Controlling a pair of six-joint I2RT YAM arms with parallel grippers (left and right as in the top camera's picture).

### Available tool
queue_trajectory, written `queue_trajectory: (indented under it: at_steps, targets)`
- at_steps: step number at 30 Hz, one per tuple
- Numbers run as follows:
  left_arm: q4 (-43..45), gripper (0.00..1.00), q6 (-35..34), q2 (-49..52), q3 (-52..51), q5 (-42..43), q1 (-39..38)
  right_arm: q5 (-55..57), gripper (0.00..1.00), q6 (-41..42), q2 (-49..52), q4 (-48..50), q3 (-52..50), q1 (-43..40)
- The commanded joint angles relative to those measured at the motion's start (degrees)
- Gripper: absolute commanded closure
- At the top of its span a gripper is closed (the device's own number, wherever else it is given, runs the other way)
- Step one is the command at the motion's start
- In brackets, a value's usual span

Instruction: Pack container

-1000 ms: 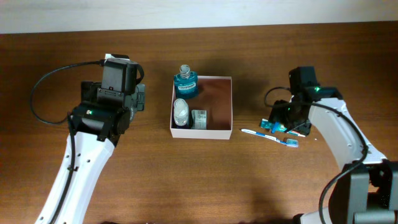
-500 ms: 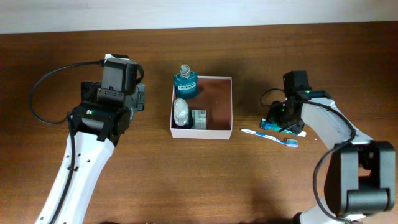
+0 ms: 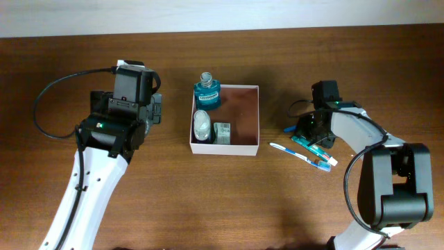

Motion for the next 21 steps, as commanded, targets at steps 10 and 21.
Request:
queue_trajectory:
  at_steps: [10,21]
  targets:
    - [0.0,0.01,-0.1,-0.1,0.8,-0.8,0.1,0.1,0.29,-0.2,1.2,-1.2,-0.7,-0.3]
    - [0.0,0.01,-0.1,-0.1,0.8,-0.8,0.1,-9.3,0.30,-0.1,1.2,-0.1,-0.7,-0.3]
